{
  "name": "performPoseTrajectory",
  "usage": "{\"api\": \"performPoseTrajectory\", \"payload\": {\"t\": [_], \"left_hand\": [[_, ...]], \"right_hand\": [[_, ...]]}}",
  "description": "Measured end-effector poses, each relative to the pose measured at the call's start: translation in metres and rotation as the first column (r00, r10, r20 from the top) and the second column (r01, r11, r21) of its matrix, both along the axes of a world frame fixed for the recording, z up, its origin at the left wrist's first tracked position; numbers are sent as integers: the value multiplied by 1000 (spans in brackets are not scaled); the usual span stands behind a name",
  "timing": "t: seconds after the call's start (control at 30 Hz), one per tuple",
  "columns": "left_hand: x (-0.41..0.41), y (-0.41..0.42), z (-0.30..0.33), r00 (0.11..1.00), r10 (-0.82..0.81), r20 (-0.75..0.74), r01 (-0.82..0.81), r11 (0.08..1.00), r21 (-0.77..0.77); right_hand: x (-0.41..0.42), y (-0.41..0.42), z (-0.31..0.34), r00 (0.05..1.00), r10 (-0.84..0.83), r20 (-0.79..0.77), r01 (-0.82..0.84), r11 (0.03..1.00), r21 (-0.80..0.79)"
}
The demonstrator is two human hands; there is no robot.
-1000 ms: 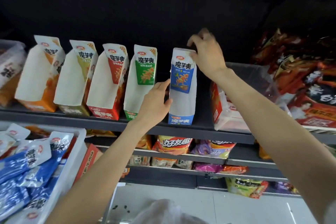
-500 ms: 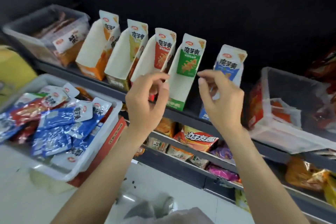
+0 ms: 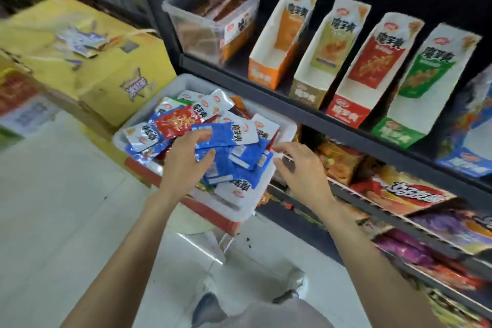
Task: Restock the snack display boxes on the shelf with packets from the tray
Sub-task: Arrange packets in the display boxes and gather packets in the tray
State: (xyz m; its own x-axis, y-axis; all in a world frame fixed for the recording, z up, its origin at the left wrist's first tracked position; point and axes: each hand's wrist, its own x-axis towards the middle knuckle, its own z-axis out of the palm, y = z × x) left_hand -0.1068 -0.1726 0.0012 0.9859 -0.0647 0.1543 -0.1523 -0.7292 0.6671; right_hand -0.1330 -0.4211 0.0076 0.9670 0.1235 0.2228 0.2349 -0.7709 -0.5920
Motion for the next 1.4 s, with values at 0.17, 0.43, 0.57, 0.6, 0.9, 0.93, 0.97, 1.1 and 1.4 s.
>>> {"api": "performPoseTrajectory", "payload": {"t": [0.17,0.43,0.57,0.6,0.9,0.93,0.97,1.1,1.4], "left_hand": [[31,51,-12,992,-103,-69,109,990,92],[67,37,-15,942,-330,-63,335,909,247],[83,18,-21,915,-370,-163,404,825,395],[86,15,-22,914,-360,-188,406,815,414],[102,24,2,932,-344,113,294,902,316],[108,28,5,949,-295,110,263,935,236],[115,31,9,958,-278,77,264,951,159],[130,27,29,880,-464,-101,460,886,-61],[124,-54,73,665,-709,237,671,705,230]], "right_hand": [[20,61,-16,987,-53,-153,51,999,-15],[53,80,-23,934,-149,-324,113,985,-128],[66,76,-26,922,-123,-368,105,992,-68],[68,75,-27,921,-110,-375,100,994,-47],[82,70,-11,934,-222,-279,311,890,334],[85,69,-4,928,-236,-289,342,847,407],[87,68,2,924,-239,-297,355,822,444],[90,65,29,922,-223,-315,363,781,509],[31,12,54,892,-354,-282,451,633,630]]}}
